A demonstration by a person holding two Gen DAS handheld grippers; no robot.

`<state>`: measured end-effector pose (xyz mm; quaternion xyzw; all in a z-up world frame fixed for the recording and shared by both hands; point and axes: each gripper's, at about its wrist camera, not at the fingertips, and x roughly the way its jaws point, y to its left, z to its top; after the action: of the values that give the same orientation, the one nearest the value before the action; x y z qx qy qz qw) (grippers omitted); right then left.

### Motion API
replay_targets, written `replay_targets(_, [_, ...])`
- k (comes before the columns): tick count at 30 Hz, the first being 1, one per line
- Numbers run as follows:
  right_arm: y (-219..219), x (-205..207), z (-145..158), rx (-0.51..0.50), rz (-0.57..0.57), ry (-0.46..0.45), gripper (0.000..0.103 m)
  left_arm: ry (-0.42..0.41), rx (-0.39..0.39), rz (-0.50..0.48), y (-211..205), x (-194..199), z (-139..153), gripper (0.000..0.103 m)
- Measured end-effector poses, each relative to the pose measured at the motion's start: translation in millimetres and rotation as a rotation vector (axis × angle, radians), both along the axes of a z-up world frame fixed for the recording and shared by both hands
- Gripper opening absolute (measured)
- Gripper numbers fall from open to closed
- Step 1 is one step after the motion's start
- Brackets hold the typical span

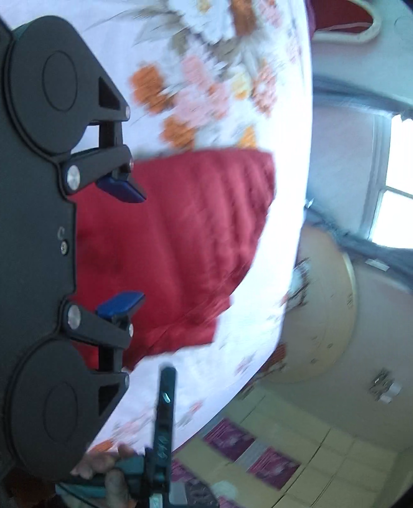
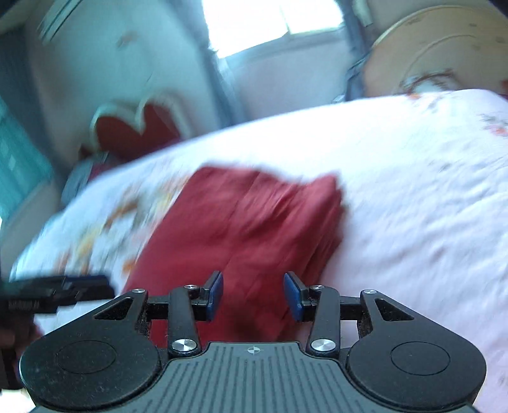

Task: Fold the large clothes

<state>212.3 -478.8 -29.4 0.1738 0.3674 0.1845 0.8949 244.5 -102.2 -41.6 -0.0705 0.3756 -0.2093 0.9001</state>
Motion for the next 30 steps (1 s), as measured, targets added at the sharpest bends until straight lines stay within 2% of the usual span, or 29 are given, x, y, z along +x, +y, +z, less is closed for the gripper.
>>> replay_targets(1, [-4.7,10.3,-0.1,0.014,-0.017,-0.014,0.042,0.000,-0.007,0.016,0.3,9.1,-1.3,0.059])
replay_targets(2, [-4.9,22.6,-0.7,0.019,-0.028,-0.027,0.037,0.007,-0.015,0.037,1.4,17.6,-4.5,0.058])
replay_targets(3, [-4.0,33.3,-2.7,0.018,-0.025,-0.031,0.021,0.022,-0.026,0.052,2.5,27.0,-8.6,0.056])
replay_targets(4, [-1.7,45.0,-7.1,0.011,-0.016,-0.023,0.017,0.036,-0.031,0.065,2.2,35.5,-13.0,0.055])
replay_targets(6, [1.1,66.4,-24.6,-0.037,-0.019,0.015,0.017,0.070,0.012,0.073,-3.8,47.7,-23.3,0.056])
replay_targets(8, [-1.0,85.3,-50.6,-0.091,-0.059,0.114,0.017,0.094,0.028,0.082,-6.3,53.0,-33.2,0.058])
replay_targets(9, [-6.7,89.1,-58.1,-0.086,-0.088,0.138,0.017,0.098,0.025,0.091,-4.5,53.5,-34.2,0.058])
replay_targets(11, [-26.0,83.8,-56.8,0.005,-0.148,0.143,0.018,0.102,0.023,0.102,-3.1,49.9,-29.4,0.059])
replay_targets(12, [-35.3,76.9,-51.6,0.057,-0.167,0.122,0.019,0.099,0.016,0.104,-1.4,46.6,-26.2,0.072])
replay_targets(13, [-44.8,71.2,-48.9,0.109,-0.179,0.117,0.024,0.091,0.010,0.112,1.2,42.8,-22.8,0.091])
replay_targets(14, [-53.9,67.1,-49.0,0.157,-0.194,0.131,0.058,0.080,0.007,0.123,3.8,40.6,-21.5,0.096])
replay_targets(15, [-61.4,65.7,-50.5,0.222,-0.206,0.140,0.085,0.078,-0.005,0.129,6.7,39.5,-21.8,0.096])
replay_targets(16, [-68.5,62.7,-55.9,0.290,-0.209,0.143,0.086,0.095,-0.025,0.131,9.1,41.8,-23.5,0.095])
replay_targets(18, [-76.9,67.1,-69.8,0.383,-0.209,0.216,0.086,0.136,-0.081,0.160,15.5,48.3,-29.8,0.091])
replay_targets(20, [-76.4,70.4,-78.0,0.435,-0.184,0.242,0.086,0.159,-0.139,0.169,19.6,54.4,-33.7,0.088])
replay_targets(23, [-61.9,81.2,-83.6,0.418,-0.123,0.264,0.086,0.196,-0.207,0.177,22.4,65.0,-41.4,0.086])
replay_targets(25, [-56.6,84.3,-90.1,0.420,-0.119,0.283,0.085,0.221,-0.240,0.183,23.2,72.0,-47.9,0.082])
replay_targets(28, [-53.3,87.0,-96.9,0.435,-0.109,0.277,0.085,0.244,-0.277,0.208,25.5,78.2,-57.2,0.081])
replay_targets(30, [-49.2,92.9,-97.4,0.422,-0.096,0.272,0.075,0.256,-0.305,0.225,28.5,80.7,-62.7,0.079])
